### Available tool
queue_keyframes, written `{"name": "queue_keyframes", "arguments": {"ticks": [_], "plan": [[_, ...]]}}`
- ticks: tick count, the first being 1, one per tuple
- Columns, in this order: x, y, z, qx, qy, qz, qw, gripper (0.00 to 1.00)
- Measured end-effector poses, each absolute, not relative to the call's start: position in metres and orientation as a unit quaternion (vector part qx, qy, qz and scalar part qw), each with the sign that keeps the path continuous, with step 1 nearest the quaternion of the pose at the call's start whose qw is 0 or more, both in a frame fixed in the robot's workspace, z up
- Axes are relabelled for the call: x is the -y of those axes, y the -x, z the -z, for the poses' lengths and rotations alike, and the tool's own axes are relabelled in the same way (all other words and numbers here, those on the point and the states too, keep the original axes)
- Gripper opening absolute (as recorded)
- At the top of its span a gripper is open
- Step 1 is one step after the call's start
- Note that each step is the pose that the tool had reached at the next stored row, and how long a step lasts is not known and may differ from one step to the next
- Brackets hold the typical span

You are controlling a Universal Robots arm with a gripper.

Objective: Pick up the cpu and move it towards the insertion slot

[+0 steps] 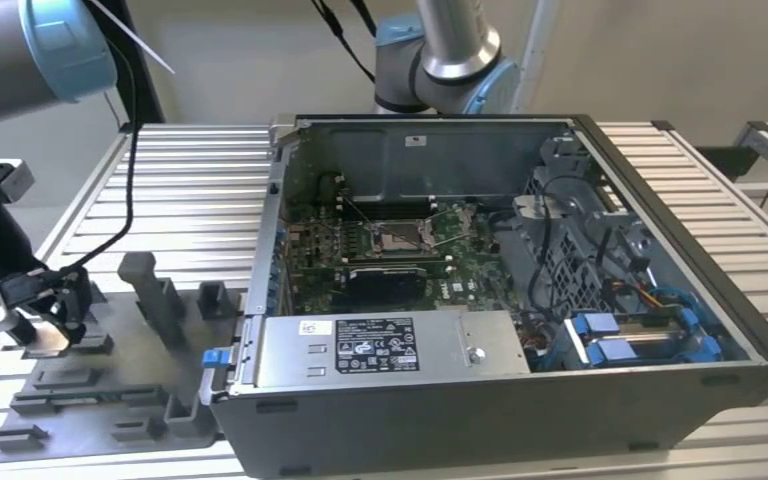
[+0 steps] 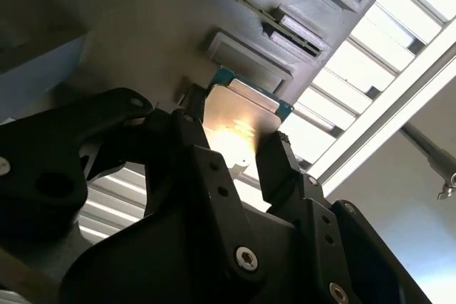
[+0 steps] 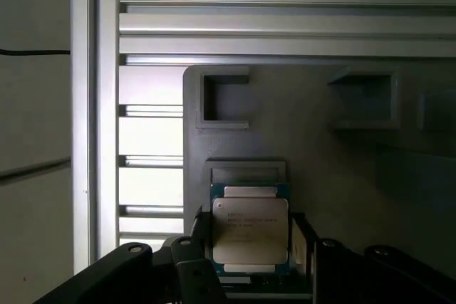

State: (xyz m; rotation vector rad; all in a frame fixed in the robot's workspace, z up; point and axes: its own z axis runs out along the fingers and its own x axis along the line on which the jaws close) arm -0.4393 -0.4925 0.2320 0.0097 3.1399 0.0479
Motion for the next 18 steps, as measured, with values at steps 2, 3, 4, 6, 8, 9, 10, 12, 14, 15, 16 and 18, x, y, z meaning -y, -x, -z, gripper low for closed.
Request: {"name": "queue_keyframes", "arguments": {"ticks": [2, 3, 4, 6, 8, 9, 10, 12, 14, 15, 16, 18], "plan": [[0.493, 0.439, -0.232, -1.0, -0.003, -0.015, 0.001, 0.0], [0.492, 0.439, -0.232, -1.0, -0.003, -0.015, 0.001, 0.0], [0.492, 0.439, -0.232, -1.0, -0.003, -0.015, 0.001, 0.0], [0.492, 0.439, -0.232, -1.0, -0.003, -0.015, 0.001, 0.0], [0.493, 0.439, -0.234, -1.0, -0.003, -0.015, 0.0, 0.0], [0.492, 0.439, -0.235, -1.0, -0.003, -0.015, 0.001, 0.0], [0.492, 0.439, -0.237, -1.0, -0.003, -0.015, 0.001, 0.0], [0.492, 0.439, -0.24, -1.0, -0.003, -0.015, 0.001, 0.0], [0.492, 0.439, -0.244, -1.0, -0.003, -0.015, 0.001, 0.0], [0.492, 0.439, -0.247, -1.0, -0.003, -0.015, 0.001, 0.0], [0.492, 0.439, -0.249, -1.0, -0.003, -0.015, 0.001, 0.0], [0.492, 0.439, -0.254, -1.0, -0.003, -0.015, 0.001, 0.0]]}}
